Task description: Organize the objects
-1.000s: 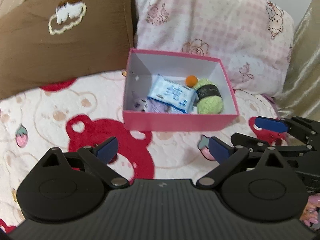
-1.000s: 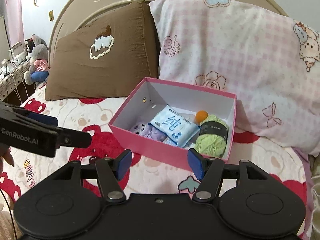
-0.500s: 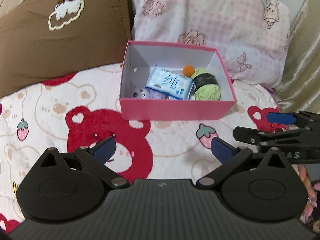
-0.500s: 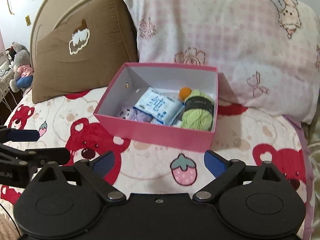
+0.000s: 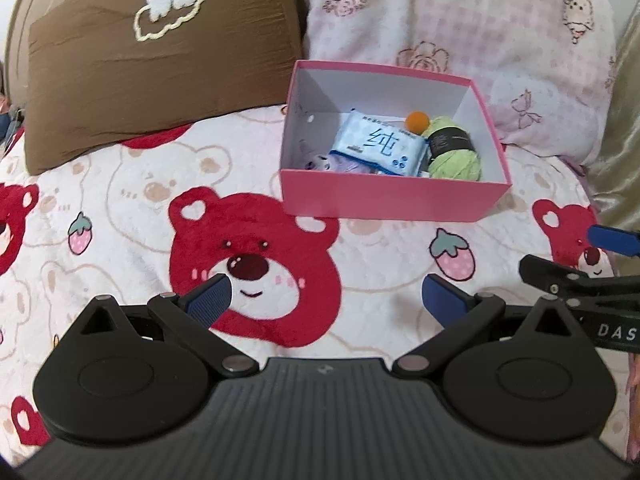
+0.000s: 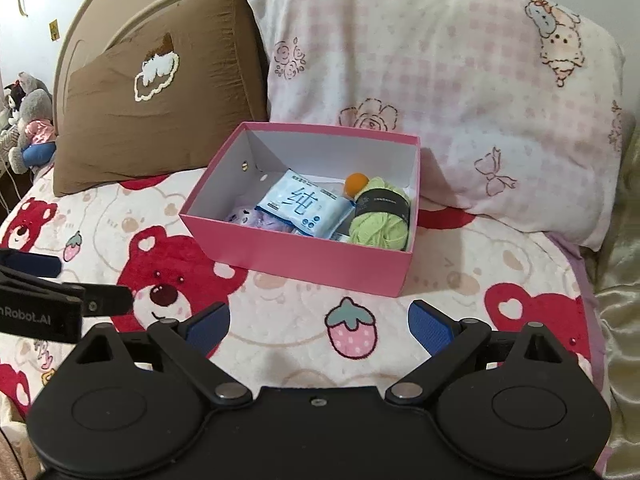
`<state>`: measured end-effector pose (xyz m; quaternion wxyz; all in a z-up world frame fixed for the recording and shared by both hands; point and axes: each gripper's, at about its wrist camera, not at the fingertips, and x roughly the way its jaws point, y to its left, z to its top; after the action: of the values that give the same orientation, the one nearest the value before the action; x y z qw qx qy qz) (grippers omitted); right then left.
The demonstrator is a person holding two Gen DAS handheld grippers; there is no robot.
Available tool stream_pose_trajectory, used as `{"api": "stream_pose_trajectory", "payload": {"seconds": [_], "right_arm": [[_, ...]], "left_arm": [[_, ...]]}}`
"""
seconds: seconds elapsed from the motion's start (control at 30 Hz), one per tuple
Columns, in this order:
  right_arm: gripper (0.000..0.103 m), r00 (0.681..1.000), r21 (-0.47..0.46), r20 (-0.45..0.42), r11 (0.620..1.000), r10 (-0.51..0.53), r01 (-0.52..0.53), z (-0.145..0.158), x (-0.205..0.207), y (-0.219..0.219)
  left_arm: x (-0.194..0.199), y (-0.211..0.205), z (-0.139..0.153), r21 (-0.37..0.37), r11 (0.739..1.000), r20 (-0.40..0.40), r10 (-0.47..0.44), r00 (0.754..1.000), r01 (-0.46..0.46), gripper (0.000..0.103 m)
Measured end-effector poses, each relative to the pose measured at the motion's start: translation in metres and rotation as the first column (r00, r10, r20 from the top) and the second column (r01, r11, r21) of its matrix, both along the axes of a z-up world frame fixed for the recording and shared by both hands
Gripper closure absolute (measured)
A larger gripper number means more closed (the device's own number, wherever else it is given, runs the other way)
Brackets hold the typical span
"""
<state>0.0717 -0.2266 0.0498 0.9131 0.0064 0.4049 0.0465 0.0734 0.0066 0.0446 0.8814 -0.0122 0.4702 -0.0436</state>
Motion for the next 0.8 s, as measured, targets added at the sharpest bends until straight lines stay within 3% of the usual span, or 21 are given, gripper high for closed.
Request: {"api": "stream_pose_trajectory", "payload": {"seconds": [0.27,0.6,0.8], "right_arm": [[0.005,0.999,-0.008,0.007,0.999,-0.042,0.042,0.002,-0.007,-0.004],[0.005,0.999,-0.017,-0.017,0.999,-0.029,0.028,-0.009,-0.011,0.003],[0.005,0.999,0.001,-0.023,0.999,-0.041,0.041,-0.013,-0.008,0.000]], "left_arm": [[0.000,0.009,-0.008,0.002,1.000,-0.048,0.014,0.999,-0.013,0.000],[0.002,0.003,-0.008,0.003,1.000,-0.049,-0.004,0.999,0.004,0.000],[0.001,-0.001,-0.011,0.040,0.999,-0.038,-0.006,0.999,0.007,0.000]]}}
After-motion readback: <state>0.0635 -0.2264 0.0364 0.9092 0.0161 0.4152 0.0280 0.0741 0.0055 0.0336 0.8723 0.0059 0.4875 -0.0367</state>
